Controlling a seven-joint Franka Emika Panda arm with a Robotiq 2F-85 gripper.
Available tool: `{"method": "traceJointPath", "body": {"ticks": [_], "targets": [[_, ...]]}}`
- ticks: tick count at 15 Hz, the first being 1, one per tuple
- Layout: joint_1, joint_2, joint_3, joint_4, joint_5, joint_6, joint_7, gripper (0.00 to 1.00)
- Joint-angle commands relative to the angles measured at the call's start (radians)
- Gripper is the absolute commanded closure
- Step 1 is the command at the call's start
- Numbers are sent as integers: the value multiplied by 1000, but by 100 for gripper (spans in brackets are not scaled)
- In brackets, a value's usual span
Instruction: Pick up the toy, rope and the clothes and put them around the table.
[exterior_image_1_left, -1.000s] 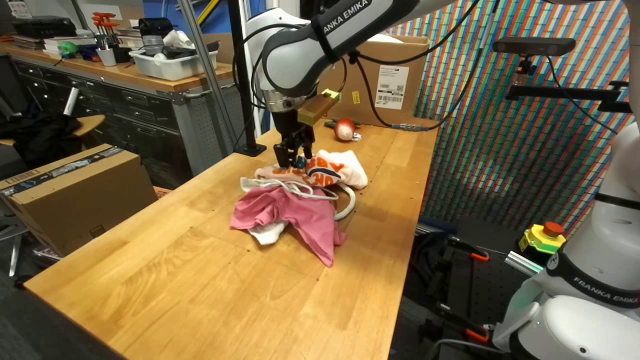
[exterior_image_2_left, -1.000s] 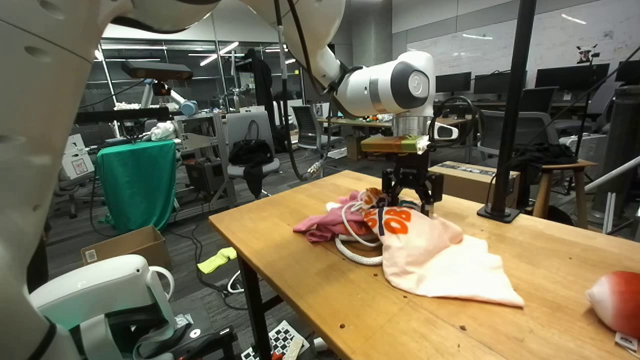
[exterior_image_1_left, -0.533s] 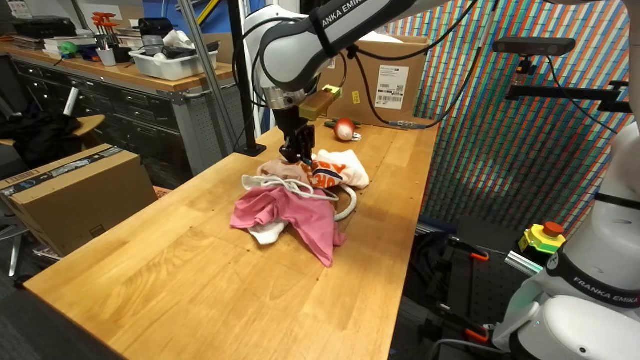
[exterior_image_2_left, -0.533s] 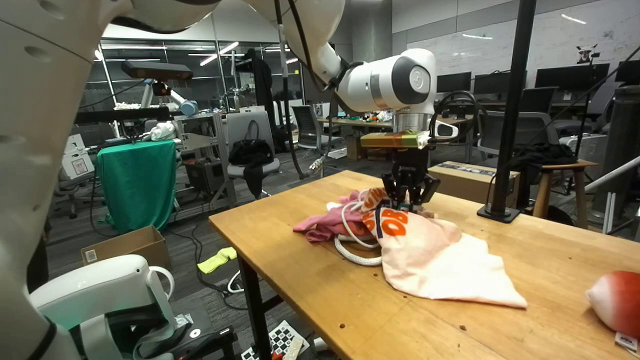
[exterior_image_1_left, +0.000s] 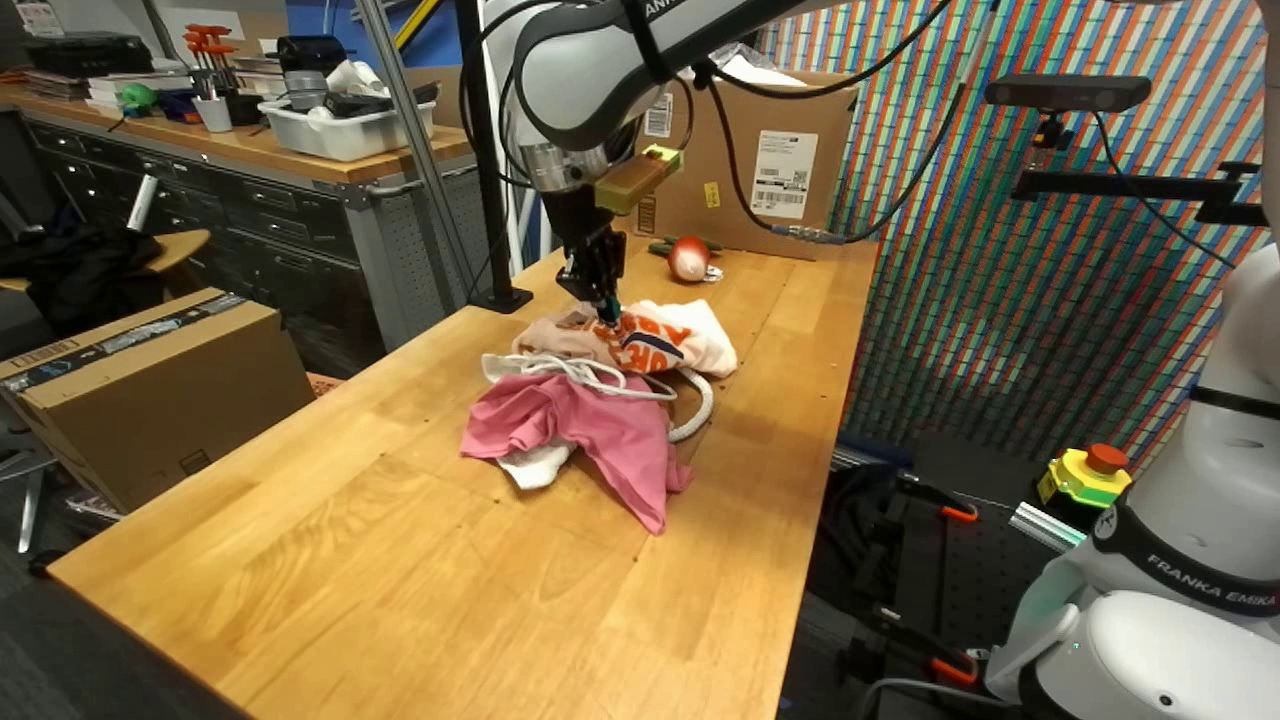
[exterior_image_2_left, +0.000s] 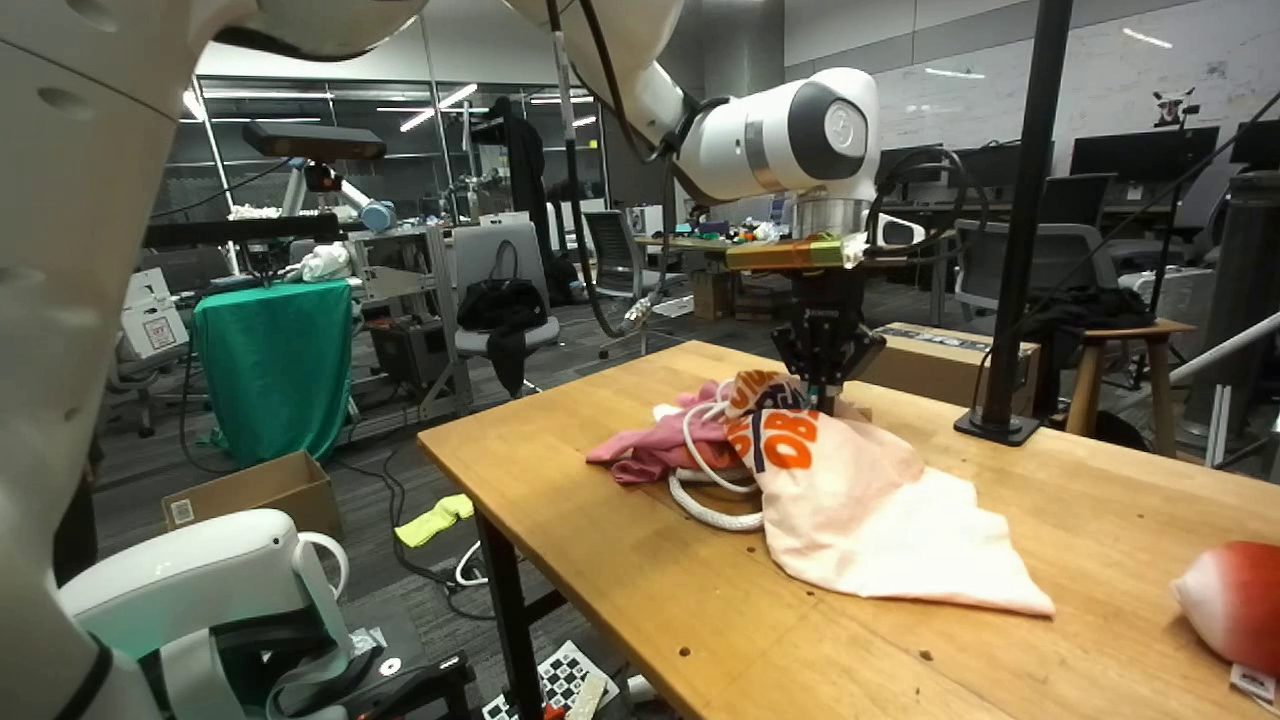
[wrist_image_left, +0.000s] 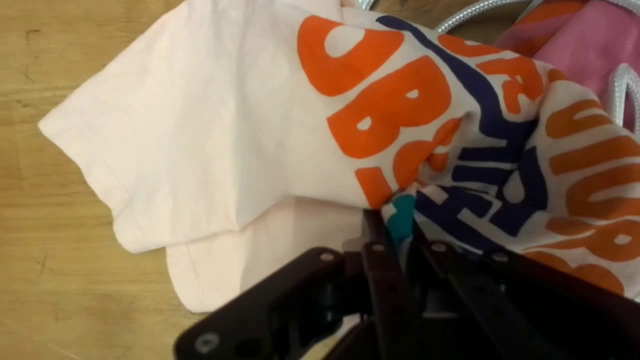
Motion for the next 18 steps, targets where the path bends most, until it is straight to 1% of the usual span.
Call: {"method": "traceJointPath", "body": {"ticks": [1,5,8,11,14,18], "targets": [[-3,-48,-5,9,3,19,15,91],[-8,-119,-8,14,9,54,34,92],[-10,-171,-6,40,10,25,37,91],[-4,-212,-4,66,2,29,66,92],[2,-230,1,109,3,22,101,92],[18,-226,12,189,-2,-37,119,92]]}}
